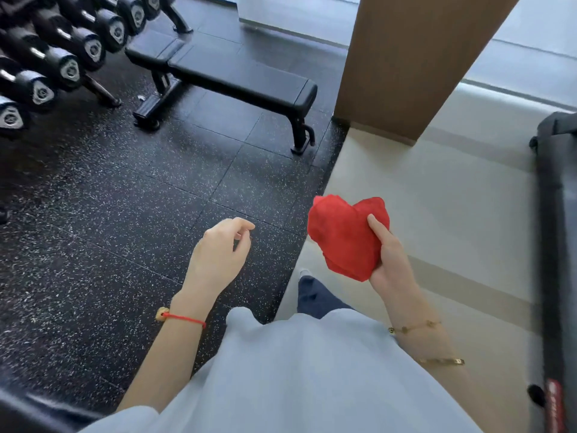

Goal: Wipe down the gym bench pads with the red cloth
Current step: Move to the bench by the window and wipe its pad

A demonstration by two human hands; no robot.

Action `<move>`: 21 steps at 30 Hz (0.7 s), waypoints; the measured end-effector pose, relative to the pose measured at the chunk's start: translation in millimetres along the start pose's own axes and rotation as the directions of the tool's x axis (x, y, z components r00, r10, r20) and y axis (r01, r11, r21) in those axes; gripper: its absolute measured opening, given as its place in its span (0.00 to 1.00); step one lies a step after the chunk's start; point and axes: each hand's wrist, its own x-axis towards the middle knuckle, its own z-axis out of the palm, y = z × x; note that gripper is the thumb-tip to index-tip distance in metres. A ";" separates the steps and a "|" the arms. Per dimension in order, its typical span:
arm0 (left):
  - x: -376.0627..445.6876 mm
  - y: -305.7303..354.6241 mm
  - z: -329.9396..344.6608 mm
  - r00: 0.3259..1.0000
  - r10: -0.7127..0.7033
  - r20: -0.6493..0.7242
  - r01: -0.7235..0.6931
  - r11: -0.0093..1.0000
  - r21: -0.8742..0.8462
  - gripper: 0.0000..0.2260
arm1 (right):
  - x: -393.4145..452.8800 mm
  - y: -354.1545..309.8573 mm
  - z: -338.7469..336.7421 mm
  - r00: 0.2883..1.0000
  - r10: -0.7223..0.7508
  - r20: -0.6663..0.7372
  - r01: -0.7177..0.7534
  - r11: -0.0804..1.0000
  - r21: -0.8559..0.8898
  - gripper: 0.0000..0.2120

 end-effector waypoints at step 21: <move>381.7 -65.4 -97.0 0.963 -0.209 -0.169 0.205 0.978 -0.037 0.08 | 311.8 -121.9 338.5 0.956 0.247 0.161 -0.213 0.957 -0.199 0.22</move>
